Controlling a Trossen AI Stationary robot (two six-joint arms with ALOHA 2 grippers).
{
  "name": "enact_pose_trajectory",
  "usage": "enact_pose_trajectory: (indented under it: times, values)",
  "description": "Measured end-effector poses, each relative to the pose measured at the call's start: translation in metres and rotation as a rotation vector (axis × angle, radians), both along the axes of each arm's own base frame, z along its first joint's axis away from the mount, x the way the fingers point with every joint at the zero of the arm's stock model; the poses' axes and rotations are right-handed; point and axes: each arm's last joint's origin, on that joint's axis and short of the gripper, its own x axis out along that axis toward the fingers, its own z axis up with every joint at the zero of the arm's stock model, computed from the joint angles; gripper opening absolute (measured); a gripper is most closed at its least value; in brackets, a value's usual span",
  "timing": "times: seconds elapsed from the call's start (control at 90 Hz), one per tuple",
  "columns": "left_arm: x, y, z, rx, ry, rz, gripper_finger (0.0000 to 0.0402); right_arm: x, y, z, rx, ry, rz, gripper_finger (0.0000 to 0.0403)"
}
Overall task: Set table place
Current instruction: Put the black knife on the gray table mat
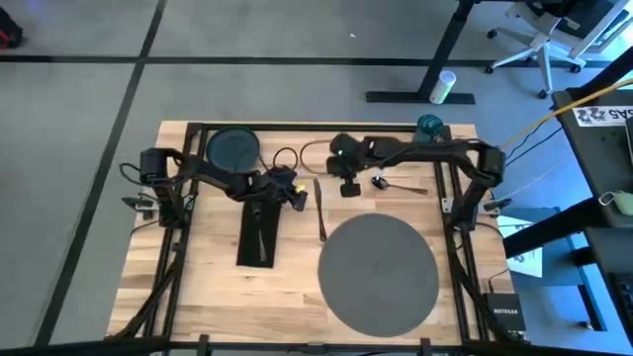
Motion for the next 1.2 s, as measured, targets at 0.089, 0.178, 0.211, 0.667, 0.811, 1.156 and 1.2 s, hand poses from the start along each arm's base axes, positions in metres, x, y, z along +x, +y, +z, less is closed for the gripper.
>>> enact_pose_trajectory:
  times: [0.089,0.178,0.211,0.667,0.811,1.156,1.2]
  values:
    - [0.007,0.002,-0.001,0.05,0.01,-0.03,0.0,-0.002,-0.005,-0.006,0.113,-0.062,0.014,0.0]
    - [0.009,0.003,0.0,0.086,0.019,-0.033,0.0,-0.006,-0.004,-0.023,0.22,-0.139,0.018,0.0]
    - [0.01,0.003,0.001,0.104,0.022,-0.032,0.0,-0.009,-0.002,-0.031,0.253,-0.149,0.008,0.0]
    - [0.026,0.014,-0.011,0.306,0.123,-0.181,0.0,-0.029,0.007,-0.071,0.382,-0.195,-0.203,0.0001]
    - [0.027,0.014,-0.015,0.352,0.146,-0.22,0.0,-0.028,0.007,-0.071,0.387,-0.2,-0.217,0.0001]
    - [0.029,0.007,-0.014,0.38,0.159,-0.258,0.0,-0.023,0.005,-0.087,0.449,-0.184,-0.289,0.001]
    - [0.029,0.006,-0.014,0.39,0.152,-0.266,0.0,-0.023,0.005,-0.089,0.451,-0.181,-0.29,0.0016]
